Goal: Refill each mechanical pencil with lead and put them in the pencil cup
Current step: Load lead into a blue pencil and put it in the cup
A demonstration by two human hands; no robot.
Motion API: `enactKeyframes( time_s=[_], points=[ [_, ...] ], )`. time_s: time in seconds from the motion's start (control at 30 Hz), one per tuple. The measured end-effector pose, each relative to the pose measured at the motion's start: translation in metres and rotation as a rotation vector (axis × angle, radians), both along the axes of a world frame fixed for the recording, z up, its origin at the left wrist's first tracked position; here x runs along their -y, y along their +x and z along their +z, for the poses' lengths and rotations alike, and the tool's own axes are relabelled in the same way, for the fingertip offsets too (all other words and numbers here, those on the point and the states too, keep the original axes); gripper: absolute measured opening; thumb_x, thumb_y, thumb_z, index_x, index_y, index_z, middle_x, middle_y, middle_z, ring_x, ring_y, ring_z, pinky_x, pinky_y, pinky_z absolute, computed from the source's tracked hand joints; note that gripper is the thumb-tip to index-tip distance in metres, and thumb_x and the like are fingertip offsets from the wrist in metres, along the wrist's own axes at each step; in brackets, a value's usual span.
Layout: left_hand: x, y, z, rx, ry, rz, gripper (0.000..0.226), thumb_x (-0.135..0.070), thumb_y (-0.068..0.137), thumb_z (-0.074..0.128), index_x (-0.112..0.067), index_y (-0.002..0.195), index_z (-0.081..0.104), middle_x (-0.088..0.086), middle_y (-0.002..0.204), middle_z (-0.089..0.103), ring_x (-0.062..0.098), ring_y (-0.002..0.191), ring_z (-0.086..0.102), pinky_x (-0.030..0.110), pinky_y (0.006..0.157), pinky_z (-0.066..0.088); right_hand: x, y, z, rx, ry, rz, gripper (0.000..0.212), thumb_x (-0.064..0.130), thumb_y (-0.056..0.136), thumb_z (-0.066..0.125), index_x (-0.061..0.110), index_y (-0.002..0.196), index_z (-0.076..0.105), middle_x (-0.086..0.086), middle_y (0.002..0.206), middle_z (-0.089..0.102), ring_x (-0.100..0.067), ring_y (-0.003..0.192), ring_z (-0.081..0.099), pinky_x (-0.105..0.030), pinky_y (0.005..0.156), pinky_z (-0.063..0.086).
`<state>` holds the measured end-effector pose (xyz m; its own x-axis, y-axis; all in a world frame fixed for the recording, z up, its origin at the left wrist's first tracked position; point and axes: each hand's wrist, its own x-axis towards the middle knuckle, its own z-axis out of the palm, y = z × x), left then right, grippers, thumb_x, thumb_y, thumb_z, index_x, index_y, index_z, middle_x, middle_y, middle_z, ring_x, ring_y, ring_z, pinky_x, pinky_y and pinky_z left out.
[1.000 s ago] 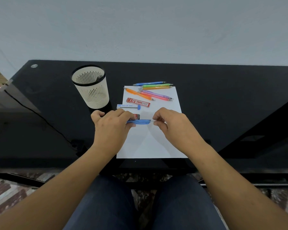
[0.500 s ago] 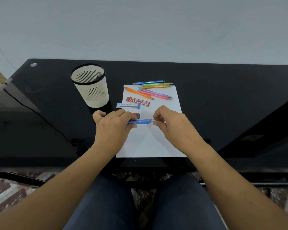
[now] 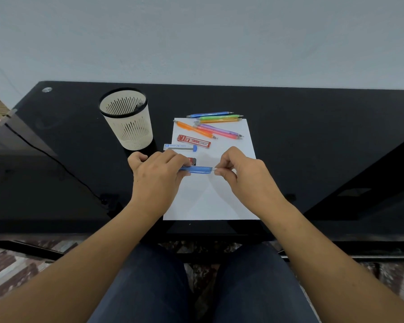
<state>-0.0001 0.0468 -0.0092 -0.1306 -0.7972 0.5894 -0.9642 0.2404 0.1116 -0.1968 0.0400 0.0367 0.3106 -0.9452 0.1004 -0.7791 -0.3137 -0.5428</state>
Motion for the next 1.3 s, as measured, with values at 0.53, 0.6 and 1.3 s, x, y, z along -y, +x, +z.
enactKeyframes(
  time_s=[0.53, 0.6, 1.3],
  points=[
    [-0.001, -0.003, 0.004, 0.003, -0.003, -0.011, 0.014, -0.024, 0.077, 0.08, -0.021, 0.088, 0.07, -0.005, 0.086, 0.07, 0.017, 0.07, 0.06, 0.036, 0.074, 0.021, -0.008, 0.002, -0.01, 0.157, 0.009, -0.099, 0.03, 0.022, 0.093, 0.058, 0.032, 0.077, 0.035, 0.01, 0.088, 0.063, -0.003, 0.075, 0.059, -0.008, 0.06, 0.04],
    [-0.001, -0.003, 0.004, -0.012, -0.006, -0.002, 0.013, -0.025, 0.078, 0.078, -0.022, 0.088, 0.07, -0.005, 0.086, 0.07, 0.016, 0.069, 0.059, 0.036, 0.074, 0.021, -0.008, 0.002, -0.01, 0.13, -0.005, -0.068, 0.026, 0.02, 0.094, 0.057, 0.03, 0.08, 0.037, 0.007, 0.091, 0.066, -0.006, 0.077, 0.06, -0.009, 0.061, 0.042],
    [0.0, -0.003, -0.002, -0.019, -0.016, -0.019, 0.012, -0.024, 0.079, 0.078, -0.023, 0.088, 0.07, -0.007, 0.087, 0.069, 0.015, 0.072, 0.06, 0.038, 0.075, 0.024, -0.004, -0.001, -0.013, 0.104, -0.001, -0.059, 0.019, 0.022, 0.094, 0.057, 0.026, 0.083, 0.041, 0.007, 0.092, 0.067, -0.009, 0.08, 0.063, -0.015, 0.067, 0.049]
  ],
)
